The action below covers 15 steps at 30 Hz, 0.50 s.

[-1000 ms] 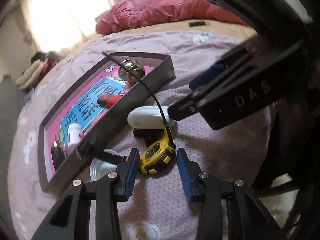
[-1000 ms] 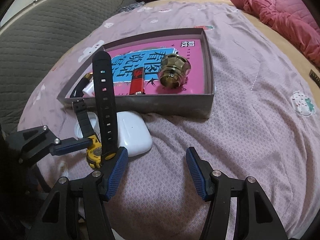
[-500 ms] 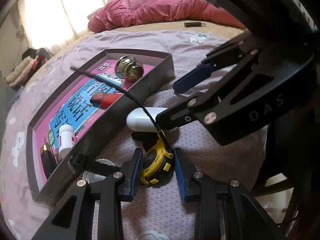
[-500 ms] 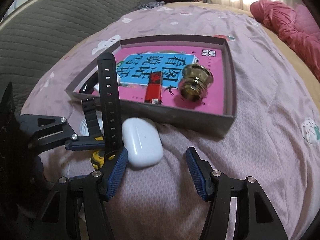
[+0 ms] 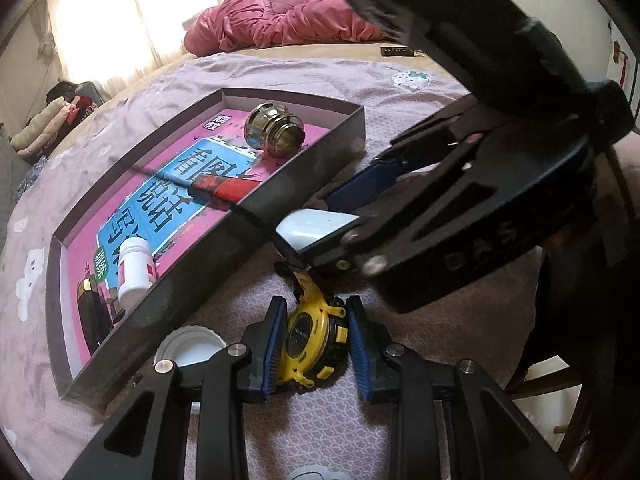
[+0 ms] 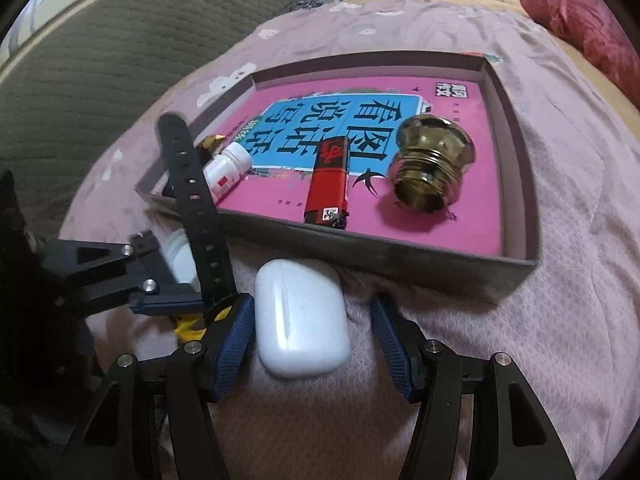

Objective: Organize rigid objects
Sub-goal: 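Grasp the yellow-black watch with left tool while right tool grasps white earbuds case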

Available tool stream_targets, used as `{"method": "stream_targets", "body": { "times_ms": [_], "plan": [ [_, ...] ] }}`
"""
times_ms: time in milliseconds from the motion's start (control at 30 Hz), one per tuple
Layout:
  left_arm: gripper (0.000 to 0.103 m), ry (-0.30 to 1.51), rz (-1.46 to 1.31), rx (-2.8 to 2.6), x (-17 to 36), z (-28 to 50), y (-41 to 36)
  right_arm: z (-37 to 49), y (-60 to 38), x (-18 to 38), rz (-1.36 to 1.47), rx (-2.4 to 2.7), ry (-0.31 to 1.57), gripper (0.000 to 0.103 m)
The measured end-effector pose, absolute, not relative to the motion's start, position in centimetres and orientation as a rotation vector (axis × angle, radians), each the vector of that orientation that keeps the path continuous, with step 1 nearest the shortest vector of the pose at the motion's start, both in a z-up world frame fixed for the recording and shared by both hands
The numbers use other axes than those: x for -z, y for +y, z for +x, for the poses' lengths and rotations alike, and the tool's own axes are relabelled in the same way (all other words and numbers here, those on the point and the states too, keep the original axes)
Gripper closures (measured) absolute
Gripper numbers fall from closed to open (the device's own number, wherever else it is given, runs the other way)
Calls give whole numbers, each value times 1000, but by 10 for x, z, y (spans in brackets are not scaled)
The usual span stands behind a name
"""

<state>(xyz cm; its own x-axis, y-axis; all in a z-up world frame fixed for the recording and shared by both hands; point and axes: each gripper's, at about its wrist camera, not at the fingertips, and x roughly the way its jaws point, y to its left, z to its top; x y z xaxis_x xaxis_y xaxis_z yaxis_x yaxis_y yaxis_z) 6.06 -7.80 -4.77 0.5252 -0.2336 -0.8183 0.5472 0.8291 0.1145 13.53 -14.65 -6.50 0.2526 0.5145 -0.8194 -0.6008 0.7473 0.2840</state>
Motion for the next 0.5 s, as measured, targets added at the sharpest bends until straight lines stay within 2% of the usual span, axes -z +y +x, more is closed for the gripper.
{"method": "stream_targets", "body": {
  "times_ms": [200, 500],
  "plan": [
    [72, 909, 344, 484, 49, 65, -77, 140, -149, 69, -19, -784, 1093, 56],
    [72, 914, 269, 476, 48, 72, -72, 147, -167, 68, 181, -801, 1130, 57]
  ]
}}
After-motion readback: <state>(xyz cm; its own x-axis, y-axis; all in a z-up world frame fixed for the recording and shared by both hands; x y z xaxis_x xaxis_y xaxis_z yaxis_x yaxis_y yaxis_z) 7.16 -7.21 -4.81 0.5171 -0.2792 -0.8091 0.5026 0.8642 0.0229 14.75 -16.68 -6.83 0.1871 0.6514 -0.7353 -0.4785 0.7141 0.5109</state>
